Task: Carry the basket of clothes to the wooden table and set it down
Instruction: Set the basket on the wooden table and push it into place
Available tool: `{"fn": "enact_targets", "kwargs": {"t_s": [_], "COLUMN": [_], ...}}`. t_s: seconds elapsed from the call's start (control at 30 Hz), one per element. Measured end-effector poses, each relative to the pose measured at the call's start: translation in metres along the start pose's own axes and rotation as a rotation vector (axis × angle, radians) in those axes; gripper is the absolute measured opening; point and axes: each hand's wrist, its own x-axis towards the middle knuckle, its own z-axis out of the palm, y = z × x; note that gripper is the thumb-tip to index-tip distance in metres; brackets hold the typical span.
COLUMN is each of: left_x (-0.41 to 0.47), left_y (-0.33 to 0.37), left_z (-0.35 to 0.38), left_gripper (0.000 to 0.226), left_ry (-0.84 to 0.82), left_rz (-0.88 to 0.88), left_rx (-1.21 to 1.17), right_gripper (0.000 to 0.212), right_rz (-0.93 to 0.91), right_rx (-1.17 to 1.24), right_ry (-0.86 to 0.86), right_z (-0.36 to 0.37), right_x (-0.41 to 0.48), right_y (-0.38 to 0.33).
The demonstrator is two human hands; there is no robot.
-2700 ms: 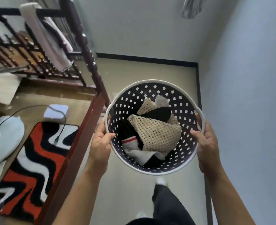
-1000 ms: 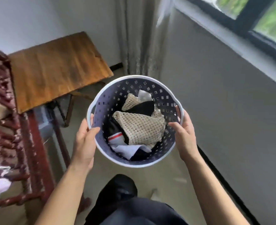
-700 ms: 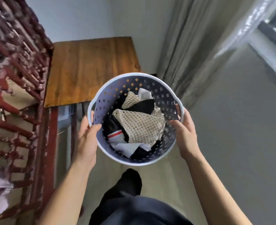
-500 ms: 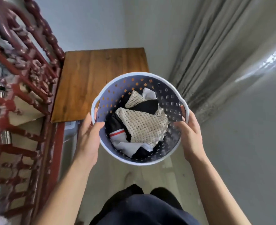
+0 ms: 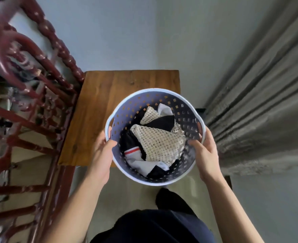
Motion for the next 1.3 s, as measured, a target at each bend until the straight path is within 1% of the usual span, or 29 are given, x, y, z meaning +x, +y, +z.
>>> {"fn": "enact_targets", "kwargs": {"t_s": [0.07, 0.13, 0.2, 0.23, 0.27, 0.3, 0.37, 0.43, 0.47, 0.53, 0.63, 0.77, 0.87, 0.97, 1.07, 1.13, 1.23, 1.3], "left_x": [0.015, 0.031, 0.059, 0.072, 0.085, 0.096, 0.106, 0.128, 0.139, 0.172, 0.222, 0.280, 0.310, 0.323, 0.323, 0.315, 0.295, 0.277], "left_y": [0.007, 0.011, 0.014, 0.013, 0.011, 0.010, 0.019, 0.023, 0.022, 0.028, 0.037, 0.044, 0.045, 0.044, 0.037, 0.032, 0.022, 0.012], "left_z": [-0.005, -0.018, -0.025, -0.033, -0.044, -0.054, -0.066, -0.079, -0.090, -0.105, -0.124, -0.139, -0.144, -0.145, -0.143, -0.141, -0.137, -0.133], "left_gripper": [0.046, 0.042, 0.044, 0.046, 0.047, 0.046, 0.046, 0.054, 0.058, 0.062, 0.052, 0.058, 0.055, 0.056, 0.071, 0.077, 0.078, 0.072], "left_ry": [0.066, 0.108, 0.155, 0.240, 0.359, 0.414, 0.265, 0.231, 0.225, 0.246, 0.196, 0.121, 0.066, 0.048, 0.022, 0.009, 0.051, 0.101], "left_rz": [0.020, -0.032, -0.109, -0.170, -0.238, -0.275, -0.231, -0.205, -0.184, -0.205, -0.249, -0.269, -0.259, -0.203, -0.141, -0.091, 0.049, 0.179], "left_rx": [-0.003, -0.037, -0.133, -0.204, -0.247, -0.290, -0.394, -0.270, -0.252, -0.236, -0.138, -0.038, 0.056, 0.145, 0.240, 0.343, 0.528, 0.670], "right_gripper": [0.059, 0.058, 0.056, 0.057, 0.058, 0.058, 0.058, 0.059, 0.058, 0.053, 0.051, 0.054, 0.058, 0.060, 0.069, 0.074, 0.079, 0.081], "right_rz": [0.008, 0.012, -0.001, -0.006, -0.013, -0.027, -0.065, -0.092, -0.100, -0.089, -0.047, 0.001, 0.028, 0.014, 0.017, 0.003, -0.082, -0.158], "right_rx": [-0.021, -0.057, -0.123, -0.152, -0.179, -0.209, -0.272, -0.316, -0.328, -0.349, -0.393, -0.422, -0.430, -0.459, -0.522, -0.596, -0.709, -0.793], "right_ry": [-0.081, -0.166, -0.214, -0.235, -0.255, -0.277, -0.314, -0.326, -0.320, -0.278, -0.221, -0.129, -0.062, -0.035, -0.061, -0.106, -0.174, -0.189], "right_z": [0.016, 0.037, 0.064, 0.077, 0.090, 0.101, 0.126, 0.154, 0.168, 0.196, 0.230, 0.265, 0.283, 0.290, 0.286, 0.278, 0.270, 0.267], "right_x": [0.030, 0.060, 0.081, 0.088, 0.093, 0.099, 0.112, 0.125, 0.130, 0.138, 0.149, 0.166, 0.171, 0.169, 0.170, 0.169, 0.165, 0.157], "right_y": [-0.006, -0.008, -0.015, -0.018, -0.022, -0.024, -0.025, -0.023, -0.022, -0.019, -0.013, 0.002, 0.014, 0.021, 0.028, 0.032, 0.032, 0.030]}}
